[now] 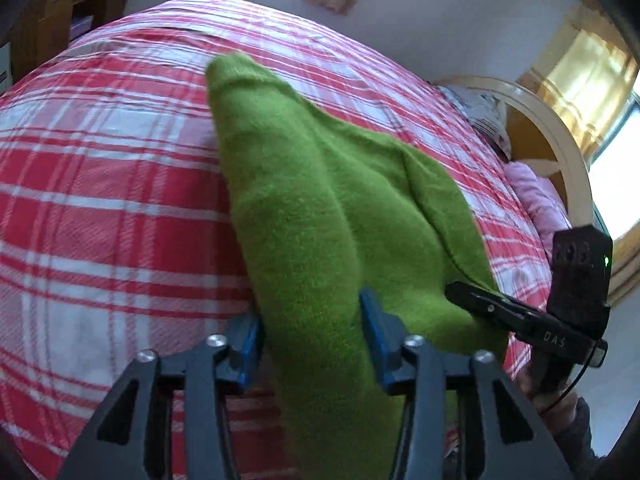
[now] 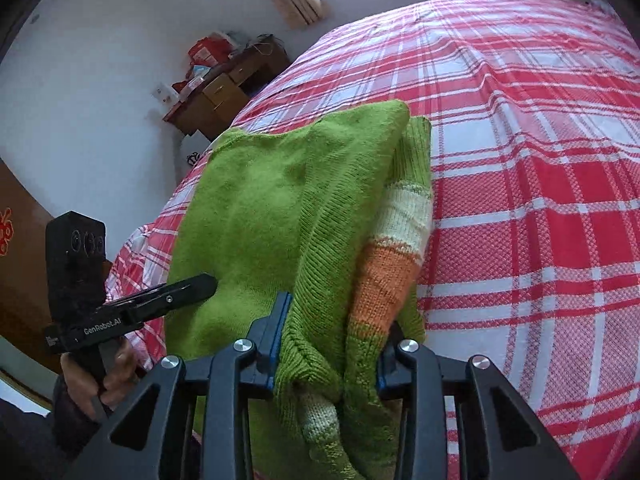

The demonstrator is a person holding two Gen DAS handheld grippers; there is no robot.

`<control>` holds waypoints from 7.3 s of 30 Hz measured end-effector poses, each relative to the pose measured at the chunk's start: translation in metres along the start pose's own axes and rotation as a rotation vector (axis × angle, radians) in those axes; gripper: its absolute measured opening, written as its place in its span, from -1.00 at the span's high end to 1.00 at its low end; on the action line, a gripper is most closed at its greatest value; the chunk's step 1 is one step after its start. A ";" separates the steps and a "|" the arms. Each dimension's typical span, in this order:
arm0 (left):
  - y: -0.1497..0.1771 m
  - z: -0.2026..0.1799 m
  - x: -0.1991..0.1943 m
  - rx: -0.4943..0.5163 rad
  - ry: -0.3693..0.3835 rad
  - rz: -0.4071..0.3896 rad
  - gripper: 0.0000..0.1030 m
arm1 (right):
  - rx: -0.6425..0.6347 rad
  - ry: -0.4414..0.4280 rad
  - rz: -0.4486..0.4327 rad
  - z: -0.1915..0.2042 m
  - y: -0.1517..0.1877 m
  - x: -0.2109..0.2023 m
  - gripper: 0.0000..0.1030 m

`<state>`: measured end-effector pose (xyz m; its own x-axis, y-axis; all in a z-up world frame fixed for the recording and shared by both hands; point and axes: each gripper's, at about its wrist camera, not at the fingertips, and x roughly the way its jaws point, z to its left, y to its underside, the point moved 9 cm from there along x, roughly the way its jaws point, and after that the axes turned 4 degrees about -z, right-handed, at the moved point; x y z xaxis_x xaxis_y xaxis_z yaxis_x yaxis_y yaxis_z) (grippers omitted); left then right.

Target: Fold small clothes

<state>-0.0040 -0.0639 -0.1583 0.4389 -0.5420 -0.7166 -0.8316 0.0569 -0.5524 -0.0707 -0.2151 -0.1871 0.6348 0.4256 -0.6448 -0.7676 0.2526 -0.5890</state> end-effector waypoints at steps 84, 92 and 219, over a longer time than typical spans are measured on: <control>-0.022 0.043 -0.034 0.015 -0.179 -0.222 0.38 | -0.238 0.130 -0.099 0.114 -0.006 0.022 0.25; -0.054 0.061 -0.083 0.069 -0.328 -0.323 0.38 | -0.310 0.060 -0.162 0.172 -0.031 0.023 0.25; -0.129 0.276 -0.063 -0.208 -0.666 -0.298 -1.00 | -0.474 0.241 -0.101 0.213 -0.150 0.264 0.48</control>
<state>0.1694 0.1944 -0.1594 0.7132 0.1151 -0.6914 -0.6634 -0.2078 -0.7189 0.1930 0.0440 -0.1654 0.7485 0.1936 -0.6343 -0.6134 -0.1612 -0.7731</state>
